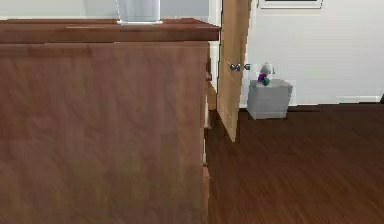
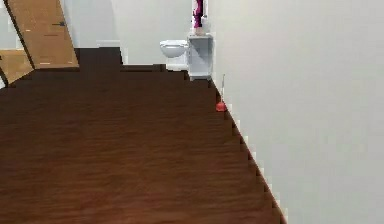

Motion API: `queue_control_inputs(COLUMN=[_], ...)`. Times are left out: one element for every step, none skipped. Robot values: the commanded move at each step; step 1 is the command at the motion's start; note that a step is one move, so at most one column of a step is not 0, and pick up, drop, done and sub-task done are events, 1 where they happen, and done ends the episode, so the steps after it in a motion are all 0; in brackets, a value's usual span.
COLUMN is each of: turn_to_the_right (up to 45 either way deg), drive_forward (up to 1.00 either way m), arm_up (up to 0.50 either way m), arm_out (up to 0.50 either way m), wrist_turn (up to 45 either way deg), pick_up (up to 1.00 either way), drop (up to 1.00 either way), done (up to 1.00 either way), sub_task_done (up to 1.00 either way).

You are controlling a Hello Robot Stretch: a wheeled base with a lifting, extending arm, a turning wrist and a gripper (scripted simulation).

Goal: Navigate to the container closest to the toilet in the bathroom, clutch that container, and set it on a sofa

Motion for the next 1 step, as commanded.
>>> queue_control_inputs(turn_to_the_right=[45.0], drive_forward=[0.00], arm_up=[0.00], arm_out=[0.00], wrist_turn=[0.0], pick_up=[0.00], drop=[0.00], done=[0.00], sub_task_done=[0.00])
